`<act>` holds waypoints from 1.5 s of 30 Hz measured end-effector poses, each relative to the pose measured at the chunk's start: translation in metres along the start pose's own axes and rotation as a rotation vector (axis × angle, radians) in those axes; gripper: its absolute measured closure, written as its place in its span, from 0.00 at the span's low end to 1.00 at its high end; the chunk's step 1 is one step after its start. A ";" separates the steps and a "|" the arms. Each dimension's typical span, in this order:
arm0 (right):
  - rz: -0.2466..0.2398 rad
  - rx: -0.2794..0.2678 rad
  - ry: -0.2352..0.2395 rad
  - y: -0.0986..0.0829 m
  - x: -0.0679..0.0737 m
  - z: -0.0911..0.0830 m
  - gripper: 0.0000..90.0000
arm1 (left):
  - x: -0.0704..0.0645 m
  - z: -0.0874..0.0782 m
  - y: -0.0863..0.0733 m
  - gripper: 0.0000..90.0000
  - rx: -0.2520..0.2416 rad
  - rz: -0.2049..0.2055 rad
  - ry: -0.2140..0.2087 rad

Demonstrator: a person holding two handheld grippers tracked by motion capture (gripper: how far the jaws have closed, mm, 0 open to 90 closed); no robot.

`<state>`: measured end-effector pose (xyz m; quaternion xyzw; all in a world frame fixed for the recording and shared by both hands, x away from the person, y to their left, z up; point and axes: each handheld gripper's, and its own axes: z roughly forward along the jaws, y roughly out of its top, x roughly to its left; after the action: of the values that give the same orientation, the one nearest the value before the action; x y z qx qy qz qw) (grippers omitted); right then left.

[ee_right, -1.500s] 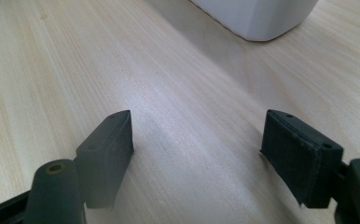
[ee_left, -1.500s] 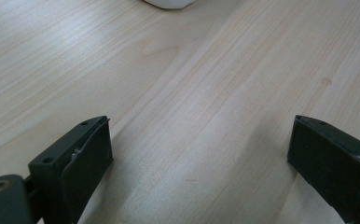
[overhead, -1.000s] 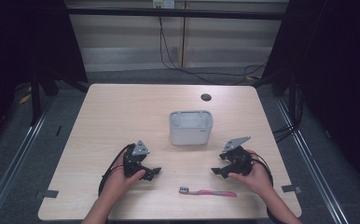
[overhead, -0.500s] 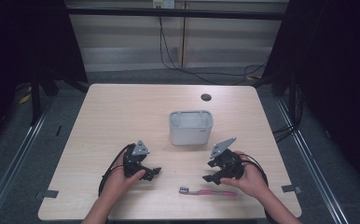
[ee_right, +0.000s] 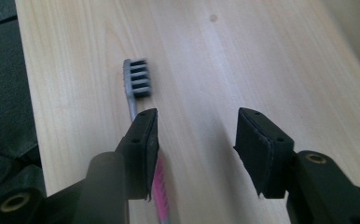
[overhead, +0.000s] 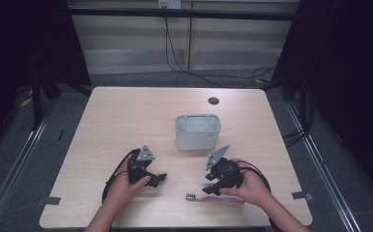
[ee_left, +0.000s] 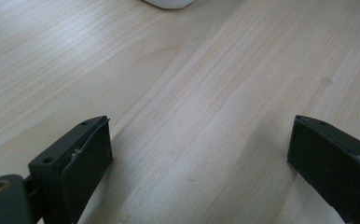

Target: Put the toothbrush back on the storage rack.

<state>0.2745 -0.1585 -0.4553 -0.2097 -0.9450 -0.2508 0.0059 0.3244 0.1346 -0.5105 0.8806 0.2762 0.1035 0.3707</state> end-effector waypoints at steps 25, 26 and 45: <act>-0.080 0.174 0.060 0.015 0.020 0.023 0.76 | 0.000 0.000 0.000 0.07 0.001 0.000 0.000; -0.086 0.183 0.058 0.016 0.020 0.024 0.77 | 0.000 0.000 0.000 0.07 0.001 0.000 0.000; -0.106 0.171 0.019 0.017 0.019 0.025 0.94 | 0.000 0.000 0.000 0.07 0.001 0.000 0.000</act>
<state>0.2657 -0.1261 -0.4668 -0.1557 -0.9727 -0.1713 0.0193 0.3244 0.1346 -0.5104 0.8808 0.2761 0.1034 0.3704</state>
